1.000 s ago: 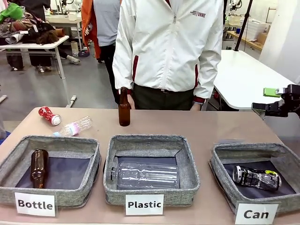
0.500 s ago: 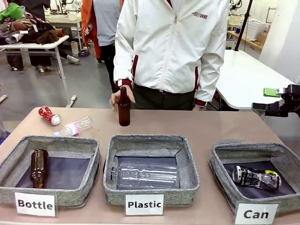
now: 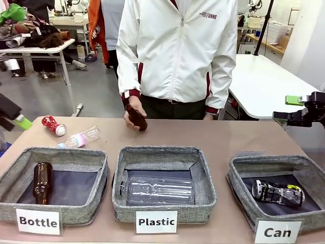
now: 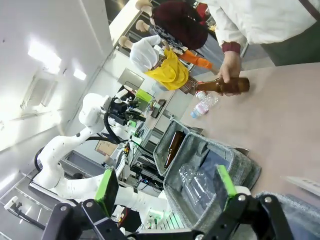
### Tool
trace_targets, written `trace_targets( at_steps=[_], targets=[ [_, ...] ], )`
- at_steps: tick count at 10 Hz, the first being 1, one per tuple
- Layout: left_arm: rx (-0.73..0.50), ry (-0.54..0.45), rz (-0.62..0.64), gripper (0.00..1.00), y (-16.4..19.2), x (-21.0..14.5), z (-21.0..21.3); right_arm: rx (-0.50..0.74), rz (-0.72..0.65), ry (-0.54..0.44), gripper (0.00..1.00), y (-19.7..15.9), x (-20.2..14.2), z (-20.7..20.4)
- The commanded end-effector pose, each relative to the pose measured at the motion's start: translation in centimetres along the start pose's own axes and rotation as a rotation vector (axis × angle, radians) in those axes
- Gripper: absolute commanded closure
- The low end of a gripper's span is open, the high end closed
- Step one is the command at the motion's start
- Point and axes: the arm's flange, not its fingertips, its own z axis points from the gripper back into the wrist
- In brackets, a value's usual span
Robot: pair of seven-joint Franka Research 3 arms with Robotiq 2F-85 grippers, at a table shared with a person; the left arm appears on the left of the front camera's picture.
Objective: Sort the can waste into the basket.
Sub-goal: Pick up the can waste from the table and place it in the right Fabric basket.
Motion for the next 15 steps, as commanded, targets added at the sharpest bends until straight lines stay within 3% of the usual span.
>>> trace_targets(
  at_steps=[1, 3, 4, 6, 8, 9, 10, 11, 12, 13, 15],
  targets=[
    [0.000, 0.013, -0.087, 0.00, -2.0, 0.6, -0.9, 0.006, 0.023, 0.007, 0.00, 0.1, 0.2, 0.2],
    [0.000, 0.013, -0.087, 0.00, -2.0, 0.6, -0.9, 0.006, 0.023, 0.007, 0.00, 0.1, 0.2, 0.2],
    [-0.010, 0.000, -0.028, 0.00, -0.7, 0.2, -0.1, 0.006, 0.023, 0.007, 0.00, 0.1, 0.2, 0.2],
    [-0.076, 0.081, 0.029, 0.00, 2.8, 5.3, 0.5, 0.006, 0.023, 0.007, 0.00, 0.1, 0.2, 0.2],
    [-0.197, 0.244, 0.021, 0.00, 6.5, 9.8, 0.4, 0.006, 0.023, 0.007, 0.00, 0.1, 0.2, 0.2],
    [-0.329, 0.358, -0.110, 0.00, 8.2, 8.5, 1.9, 0.006, 0.023, 0.007, 0.00, 0.1, 0.2, 0.2],
    [-0.414, 0.364, -0.157, 0.00, 10.7, 5.9, 5.6, 0.006, 0.023, 0.007, 0.00, 0.1, 0.2, 0.2],
    [-0.446, 0.310, -0.070, 0.00, 14.1, 1.9, 11.1, 0.006, 0.023, 0.007, 0.00, 0.1, 0.2, 0.2],
    [-0.495, 0.261, -0.068, 0.00, 17.1, -2.0, 15.2, 0.006, 0.023, 0.007, 0.00, 0.1, 0.2, 0.2],
    [-0.571, 0.174, -0.028, 0.00, 19.7, -5.3, 17.5, 0.006, 0.023, 0.007, 0.00, 0.1, 0.2, 0.2],
    [-0.628, 0.037, 0.012, 0.00, 21.9, -8.6, 17.2, 0.006, 0.023, 0.007, 0.00, 0.1, 0.2, 0.2]
  ],
)
